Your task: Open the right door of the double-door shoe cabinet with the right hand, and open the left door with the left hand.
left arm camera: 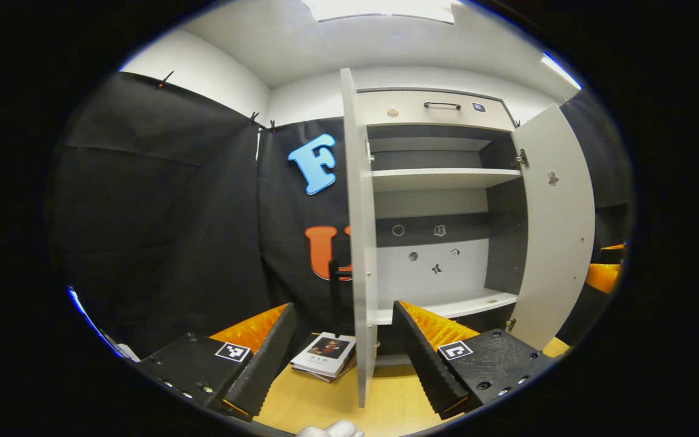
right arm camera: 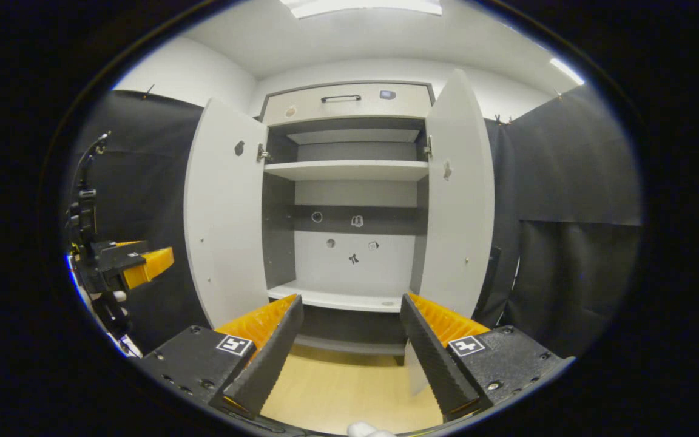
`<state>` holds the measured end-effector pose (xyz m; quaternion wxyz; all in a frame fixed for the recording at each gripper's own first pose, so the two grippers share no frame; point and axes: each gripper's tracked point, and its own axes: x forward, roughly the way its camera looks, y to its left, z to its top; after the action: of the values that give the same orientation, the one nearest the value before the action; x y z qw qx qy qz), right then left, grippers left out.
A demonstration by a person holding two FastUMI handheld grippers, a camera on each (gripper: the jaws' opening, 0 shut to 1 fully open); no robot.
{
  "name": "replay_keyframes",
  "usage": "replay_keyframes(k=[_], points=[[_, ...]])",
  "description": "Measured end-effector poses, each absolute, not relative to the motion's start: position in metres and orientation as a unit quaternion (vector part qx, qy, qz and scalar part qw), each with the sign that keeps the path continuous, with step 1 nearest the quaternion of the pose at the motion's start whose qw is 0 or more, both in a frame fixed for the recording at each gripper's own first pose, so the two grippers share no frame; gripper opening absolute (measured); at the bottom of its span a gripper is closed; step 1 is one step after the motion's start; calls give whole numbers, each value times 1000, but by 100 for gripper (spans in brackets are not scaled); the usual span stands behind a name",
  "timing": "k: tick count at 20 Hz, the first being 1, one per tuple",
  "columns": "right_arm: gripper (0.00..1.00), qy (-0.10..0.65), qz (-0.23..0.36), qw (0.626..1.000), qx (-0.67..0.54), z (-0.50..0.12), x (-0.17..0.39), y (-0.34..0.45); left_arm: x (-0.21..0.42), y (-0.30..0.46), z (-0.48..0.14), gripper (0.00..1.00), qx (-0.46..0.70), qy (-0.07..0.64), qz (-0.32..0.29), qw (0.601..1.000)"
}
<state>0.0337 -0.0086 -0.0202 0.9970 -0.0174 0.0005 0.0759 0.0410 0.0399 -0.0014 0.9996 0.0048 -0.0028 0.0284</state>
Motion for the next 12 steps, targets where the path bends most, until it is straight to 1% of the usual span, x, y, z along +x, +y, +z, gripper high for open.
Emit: replay_keyframes(k=[2, 7, 12], points=[[100, -7, 62, 998, -12, -17, 34, -19, 36, 22, 9, 96, 19, -19, 17, 999], [100, -1, 33, 999, -5, -22, 38, -44, 31, -38, 4, 96, 18, -14, -42, 999], [100, 0, 2, 1000, 2, -24, 43, -71, 30, -56, -2, 96, 8, -3, -53, 999]])
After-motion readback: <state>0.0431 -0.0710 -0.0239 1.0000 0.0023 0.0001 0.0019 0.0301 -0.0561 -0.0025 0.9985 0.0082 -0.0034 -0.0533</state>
